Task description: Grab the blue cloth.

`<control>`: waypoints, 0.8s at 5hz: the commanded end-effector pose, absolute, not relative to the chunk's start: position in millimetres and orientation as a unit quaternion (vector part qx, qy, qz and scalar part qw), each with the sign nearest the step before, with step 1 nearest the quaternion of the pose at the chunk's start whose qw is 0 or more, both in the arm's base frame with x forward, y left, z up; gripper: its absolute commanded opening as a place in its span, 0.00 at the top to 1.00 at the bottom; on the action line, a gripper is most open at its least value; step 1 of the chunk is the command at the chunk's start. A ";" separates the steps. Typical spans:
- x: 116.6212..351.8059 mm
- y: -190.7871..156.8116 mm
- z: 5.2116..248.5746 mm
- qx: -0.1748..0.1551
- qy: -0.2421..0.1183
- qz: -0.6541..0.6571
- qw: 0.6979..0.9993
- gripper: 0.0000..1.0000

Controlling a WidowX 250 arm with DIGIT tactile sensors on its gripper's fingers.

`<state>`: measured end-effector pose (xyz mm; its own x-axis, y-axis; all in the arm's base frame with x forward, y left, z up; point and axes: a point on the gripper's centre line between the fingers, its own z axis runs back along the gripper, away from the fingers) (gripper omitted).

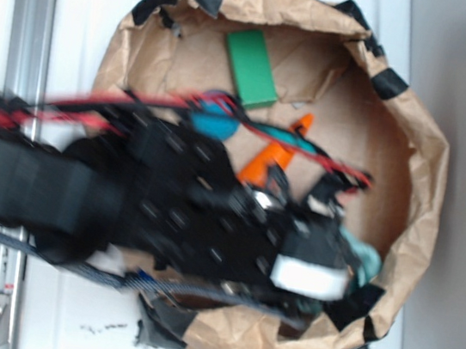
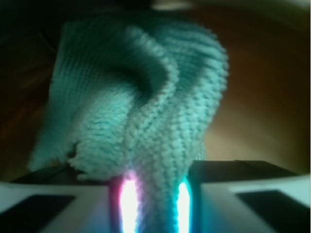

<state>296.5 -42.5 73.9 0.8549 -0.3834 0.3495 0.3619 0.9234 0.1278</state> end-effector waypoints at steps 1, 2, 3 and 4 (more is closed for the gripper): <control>260.8 -25.5 138.5 -0.030 -0.180 -0.092 0.979 1.00; 266.0 -22.9 153.5 -0.025 -0.058 0.014 0.998 1.00; 287.1 -28.7 151.4 0.002 0.058 0.094 0.994 1.00; 294.9 -25.5 145.2 0.034 0.045 0.090 0.994 1.00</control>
